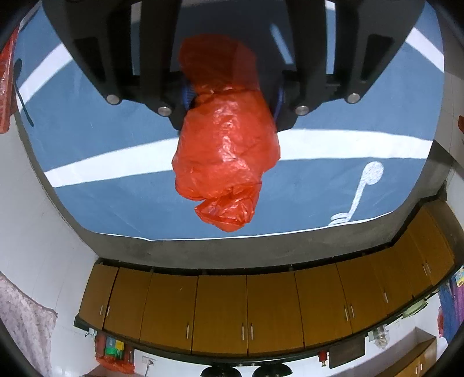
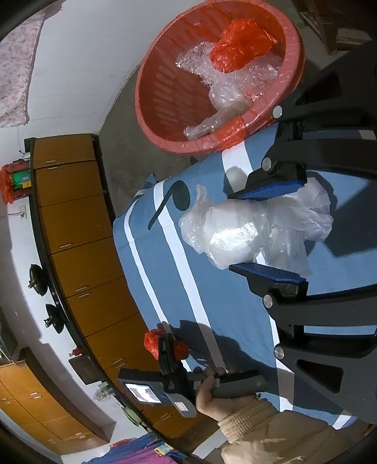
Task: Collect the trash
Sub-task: 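Grasp the small red bag with the left tool while the right tool holds the clear bag, then carry the red bag and clear bag over the orange basket with both tools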
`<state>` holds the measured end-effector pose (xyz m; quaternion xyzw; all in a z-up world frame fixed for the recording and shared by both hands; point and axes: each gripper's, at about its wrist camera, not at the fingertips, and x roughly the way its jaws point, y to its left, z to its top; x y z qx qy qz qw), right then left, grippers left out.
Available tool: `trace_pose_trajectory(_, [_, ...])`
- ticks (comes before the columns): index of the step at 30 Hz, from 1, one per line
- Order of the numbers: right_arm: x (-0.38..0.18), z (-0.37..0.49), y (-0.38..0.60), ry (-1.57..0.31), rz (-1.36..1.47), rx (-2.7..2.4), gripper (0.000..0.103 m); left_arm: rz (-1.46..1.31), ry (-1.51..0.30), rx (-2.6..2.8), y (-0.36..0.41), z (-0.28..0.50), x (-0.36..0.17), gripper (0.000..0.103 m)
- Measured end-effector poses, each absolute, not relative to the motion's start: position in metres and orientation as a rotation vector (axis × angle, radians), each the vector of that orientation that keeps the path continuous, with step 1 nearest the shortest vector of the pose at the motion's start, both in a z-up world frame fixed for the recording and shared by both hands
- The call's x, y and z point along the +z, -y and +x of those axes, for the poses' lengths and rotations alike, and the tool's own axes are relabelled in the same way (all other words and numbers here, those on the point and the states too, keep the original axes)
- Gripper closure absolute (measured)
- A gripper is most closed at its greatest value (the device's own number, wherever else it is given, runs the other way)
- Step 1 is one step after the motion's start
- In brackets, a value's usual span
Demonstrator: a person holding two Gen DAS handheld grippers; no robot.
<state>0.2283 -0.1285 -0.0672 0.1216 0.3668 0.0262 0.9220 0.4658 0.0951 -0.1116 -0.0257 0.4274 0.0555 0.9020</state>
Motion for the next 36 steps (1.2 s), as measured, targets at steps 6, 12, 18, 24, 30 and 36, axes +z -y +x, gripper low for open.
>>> trace_pose_trajectory(6, [-0.051, 0.211, 0.129, -0.716, 0.254, 0.047, 0.061, -0.017, -0.822, 0.092, -0.089, 0.416, -0.089, 0.062])
trace_pose_trajectory(12, [-0.034, 0.189, 0.132, -0.68, 0.238, 0.026, 0.061, 0.039, -0.739, 0.046, -0.069, 0.34, -0.055, 0.062])
trace_pose_trajectory(18, [-0.02, 0.163, 0.145, -0.643, 0.222, -0.03, 0.061, 0.002, -0.702, -0.014, -0.049, 0.277, -0.029, 0.062])
trace_pose_trajectory(24, [-0.013, 0.14, 0.162, -0.619, 0.211, -0.094, 0.061, 0.002, -0.661, -0.063, -0.023, 0.227, -0.01, 0.062])
trace_pose_trajectory(30, [-0.013, 0.124, 0.18, -0.606, 0.196, -0.169, 0.061, 0.009, -0.639, -0.108, 0.001, 0.197, -0.003, 0.061])
trace_pose_trajectory(36, [-0.013, 0.118, 0.194, -0.597, 0.142, -0.24, 0.061, 0.045, -0.638, -0.158, 0.028, 0.185, -0.009, 0.061])
